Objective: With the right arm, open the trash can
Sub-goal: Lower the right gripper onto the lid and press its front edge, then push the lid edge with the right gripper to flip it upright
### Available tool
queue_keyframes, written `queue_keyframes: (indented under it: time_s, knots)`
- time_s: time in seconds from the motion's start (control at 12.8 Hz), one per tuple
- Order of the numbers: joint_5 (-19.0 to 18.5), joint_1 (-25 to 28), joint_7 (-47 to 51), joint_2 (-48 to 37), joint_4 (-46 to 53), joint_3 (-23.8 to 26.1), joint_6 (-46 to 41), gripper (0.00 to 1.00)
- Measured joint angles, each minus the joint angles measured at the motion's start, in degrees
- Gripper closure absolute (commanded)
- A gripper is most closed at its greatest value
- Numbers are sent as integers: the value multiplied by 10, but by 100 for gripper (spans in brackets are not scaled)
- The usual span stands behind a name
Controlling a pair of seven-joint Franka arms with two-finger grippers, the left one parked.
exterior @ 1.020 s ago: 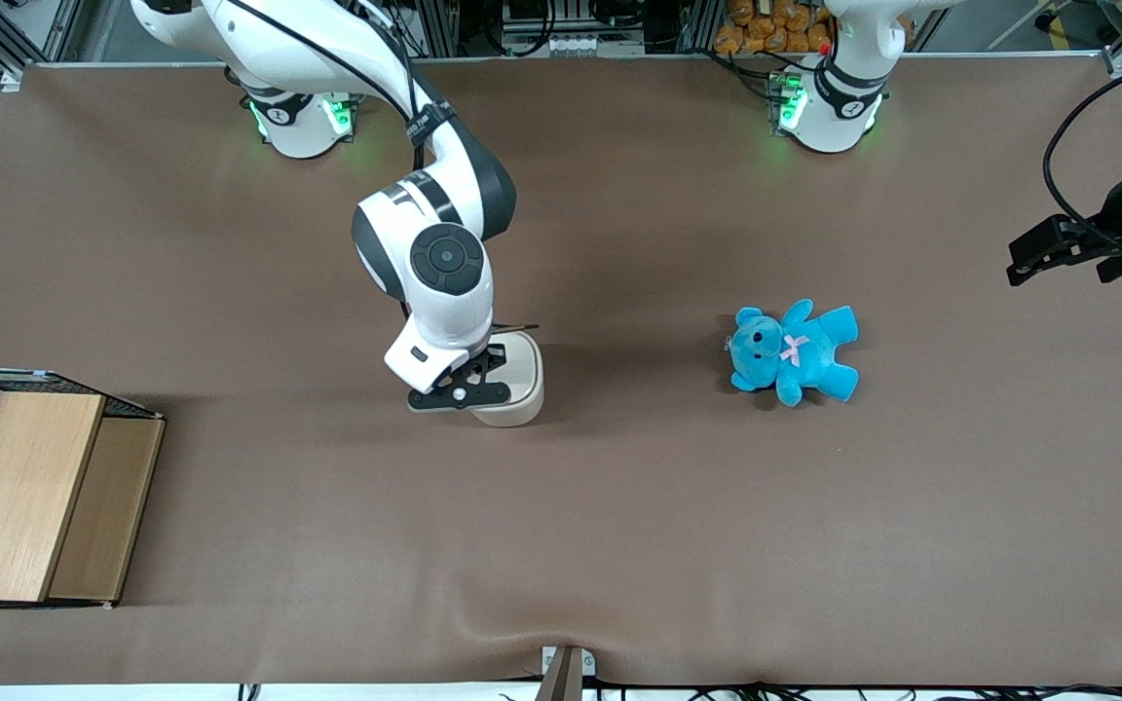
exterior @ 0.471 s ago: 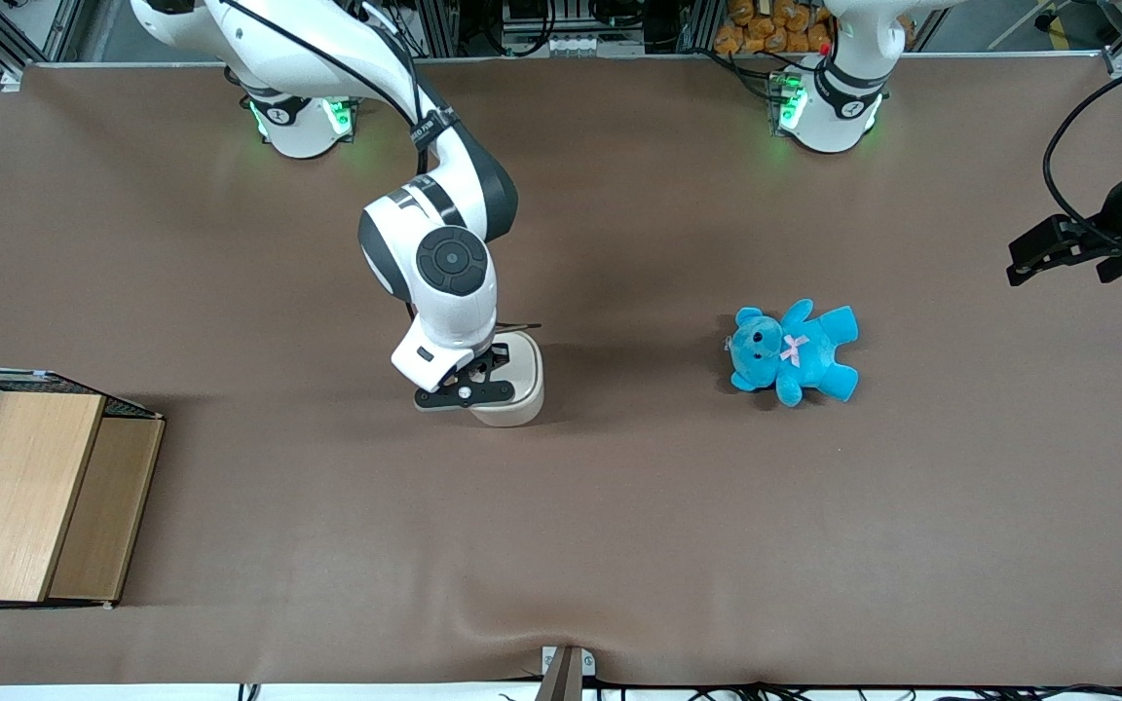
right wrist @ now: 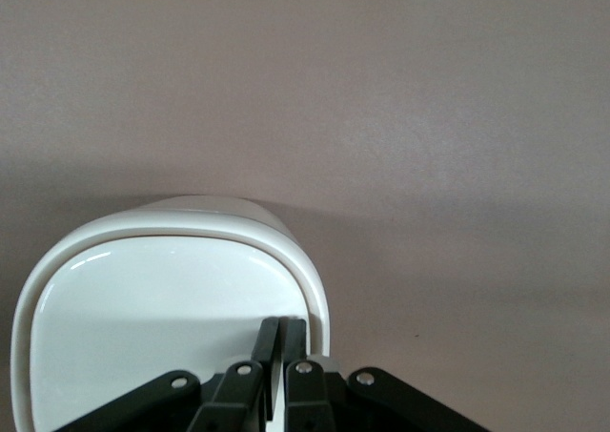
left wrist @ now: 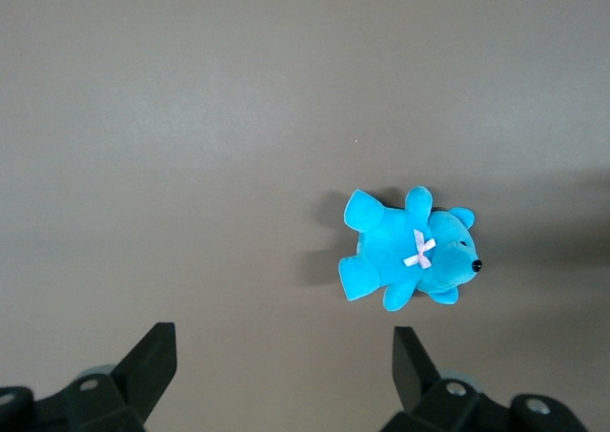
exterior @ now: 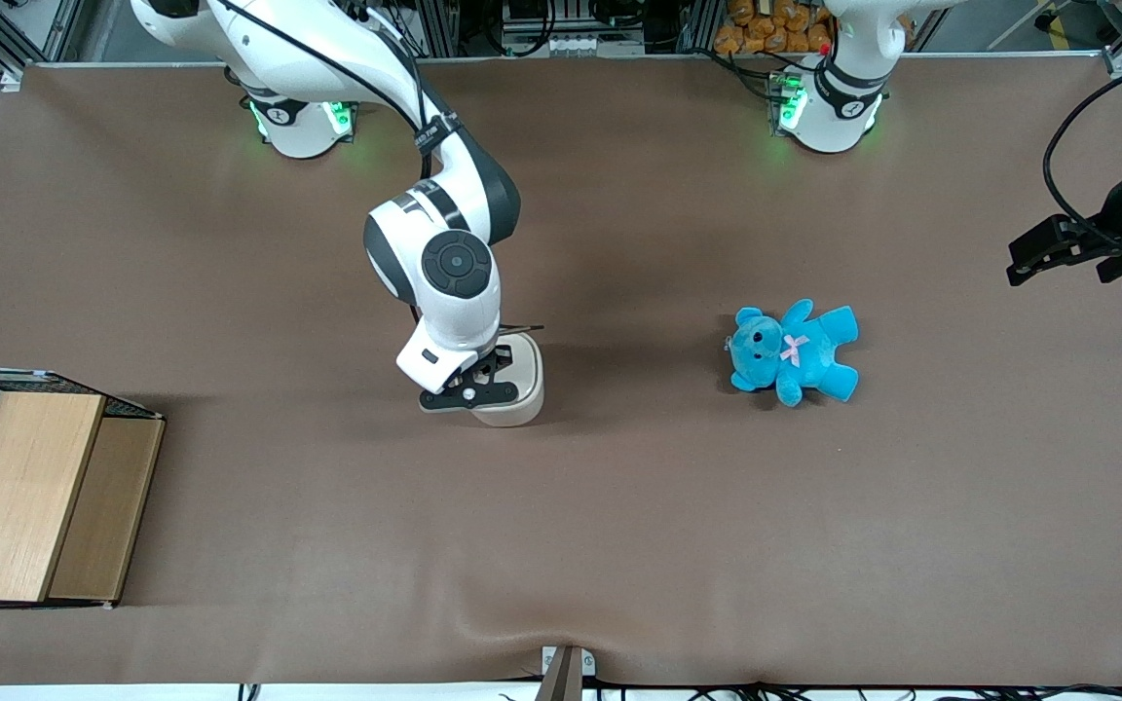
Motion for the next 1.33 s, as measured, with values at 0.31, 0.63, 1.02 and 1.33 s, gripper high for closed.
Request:
queue_keyframes:
  time_s: [0.31,0.63,1.02,1.33]
  knots:
    - [0,2,5,3,-2,1,10,91]
    - [-1,2,6,2,-1,0,8,90]
    - [0,0,6,-13,24,-1,-46,75]
    - [0,-9,6,-36,54,-5,-97,0]
